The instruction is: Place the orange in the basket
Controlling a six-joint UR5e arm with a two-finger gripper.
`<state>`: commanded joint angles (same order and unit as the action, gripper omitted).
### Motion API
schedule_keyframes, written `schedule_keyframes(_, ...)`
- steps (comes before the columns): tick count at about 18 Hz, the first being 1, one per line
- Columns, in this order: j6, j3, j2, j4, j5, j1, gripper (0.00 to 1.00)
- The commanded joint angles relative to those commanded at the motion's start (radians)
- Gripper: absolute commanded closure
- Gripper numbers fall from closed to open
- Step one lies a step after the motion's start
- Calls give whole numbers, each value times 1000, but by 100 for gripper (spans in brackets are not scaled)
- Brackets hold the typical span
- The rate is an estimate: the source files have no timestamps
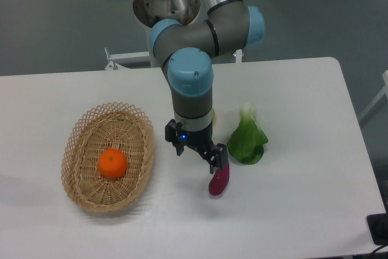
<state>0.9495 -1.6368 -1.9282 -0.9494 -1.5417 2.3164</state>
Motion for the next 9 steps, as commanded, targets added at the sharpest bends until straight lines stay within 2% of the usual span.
schedule_keyframes(5, 28, 5, 6, -43, 15, 0, 0)
schedule_keyframes(9, 28, 6, 8, -43, 18, 3, 0)
